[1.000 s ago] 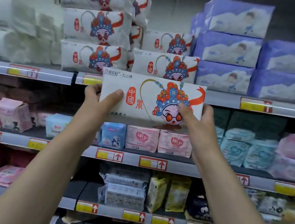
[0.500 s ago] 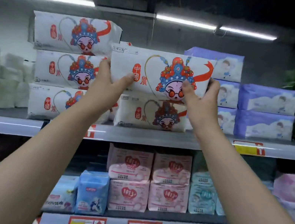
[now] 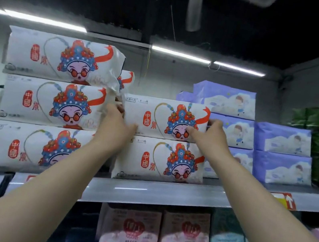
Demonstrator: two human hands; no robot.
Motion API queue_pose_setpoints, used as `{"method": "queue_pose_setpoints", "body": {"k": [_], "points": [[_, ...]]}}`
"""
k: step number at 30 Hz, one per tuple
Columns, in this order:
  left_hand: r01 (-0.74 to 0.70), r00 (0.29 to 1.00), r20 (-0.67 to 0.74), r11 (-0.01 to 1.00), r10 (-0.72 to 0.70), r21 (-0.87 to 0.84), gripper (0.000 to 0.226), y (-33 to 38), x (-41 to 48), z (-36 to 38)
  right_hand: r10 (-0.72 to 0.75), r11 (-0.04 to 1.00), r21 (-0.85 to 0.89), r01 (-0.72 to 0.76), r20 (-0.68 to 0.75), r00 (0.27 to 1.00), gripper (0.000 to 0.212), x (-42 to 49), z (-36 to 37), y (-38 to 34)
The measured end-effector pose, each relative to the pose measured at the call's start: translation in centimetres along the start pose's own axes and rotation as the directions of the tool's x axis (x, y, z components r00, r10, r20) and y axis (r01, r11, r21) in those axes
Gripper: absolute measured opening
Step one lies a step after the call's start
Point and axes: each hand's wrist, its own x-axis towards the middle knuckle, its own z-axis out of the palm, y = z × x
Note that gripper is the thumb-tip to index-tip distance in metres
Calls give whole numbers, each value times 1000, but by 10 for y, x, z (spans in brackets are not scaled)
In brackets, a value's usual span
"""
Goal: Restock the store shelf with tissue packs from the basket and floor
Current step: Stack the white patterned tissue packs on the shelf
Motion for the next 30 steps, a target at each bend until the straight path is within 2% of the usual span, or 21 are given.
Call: {"method": "queue_pose_setpoints", "body": {"k": [2,4,8,13,16,20,23,25,30], "points": [[-2,1000,19,993,-1,122,39,-4,9,1,20,999,-32,-21,-35,999,59,9,3,-1],[-22,999,35,981,15,192,33,-6,15,4,16,996,-91,-20,-52,999,52,17,7,-1],[-6,996,85,977,-12,213,35,-7,21,8,-33,960,-277,33,5,999,23,25,19,4],[-17,993,116,965,-14,263,38,-8,22,9,-71,948,-306,83,50,996,13,23,24,12],[-5,989,145,965,-34,261,43,-10,19,10,-42,947,-313,74,106,993,18,18,25,13],[-35,981,189,944,-30,329,45,-5,8,12,-33,873,-474,119,186,982,32,15,23,9],[-155,974,221,863,52,481,50,-2,-1,12,-89,726,-661,189,183,979,45,7,23,6],[-194,967,247,810,63,554,59,-1,-11,9,-148,653,-717,245,196,969,54,-5,22,7],[-298,941,332,620,64,726,75,1,-44,1,-246,610,-675,416,338,908,69,-44,10,15]]}}
